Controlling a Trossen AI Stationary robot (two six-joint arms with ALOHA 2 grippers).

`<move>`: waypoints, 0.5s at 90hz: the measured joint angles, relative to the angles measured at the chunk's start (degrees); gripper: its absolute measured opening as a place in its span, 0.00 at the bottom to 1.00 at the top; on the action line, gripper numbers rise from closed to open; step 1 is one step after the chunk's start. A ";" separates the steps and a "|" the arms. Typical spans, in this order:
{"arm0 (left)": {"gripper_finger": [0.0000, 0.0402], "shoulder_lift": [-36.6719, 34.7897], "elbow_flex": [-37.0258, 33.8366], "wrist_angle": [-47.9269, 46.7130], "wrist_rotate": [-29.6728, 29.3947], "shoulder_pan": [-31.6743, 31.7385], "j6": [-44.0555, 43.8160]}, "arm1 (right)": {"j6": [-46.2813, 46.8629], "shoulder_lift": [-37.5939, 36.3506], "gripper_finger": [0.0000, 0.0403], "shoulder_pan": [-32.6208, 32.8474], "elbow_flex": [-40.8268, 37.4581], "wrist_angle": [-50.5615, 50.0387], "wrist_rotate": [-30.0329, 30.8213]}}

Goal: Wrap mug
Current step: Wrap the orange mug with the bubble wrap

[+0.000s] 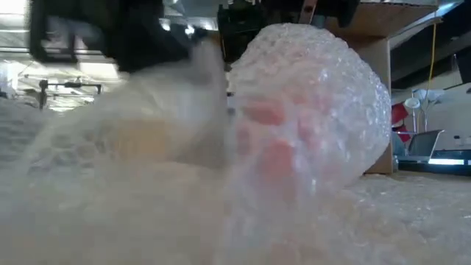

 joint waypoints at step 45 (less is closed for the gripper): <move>0.00 -10.36 0.04 -8.35 -9.28 -8.90 -2.54 | 3.83 -0.07 0.04 0.27 0.19 -3.55 7.10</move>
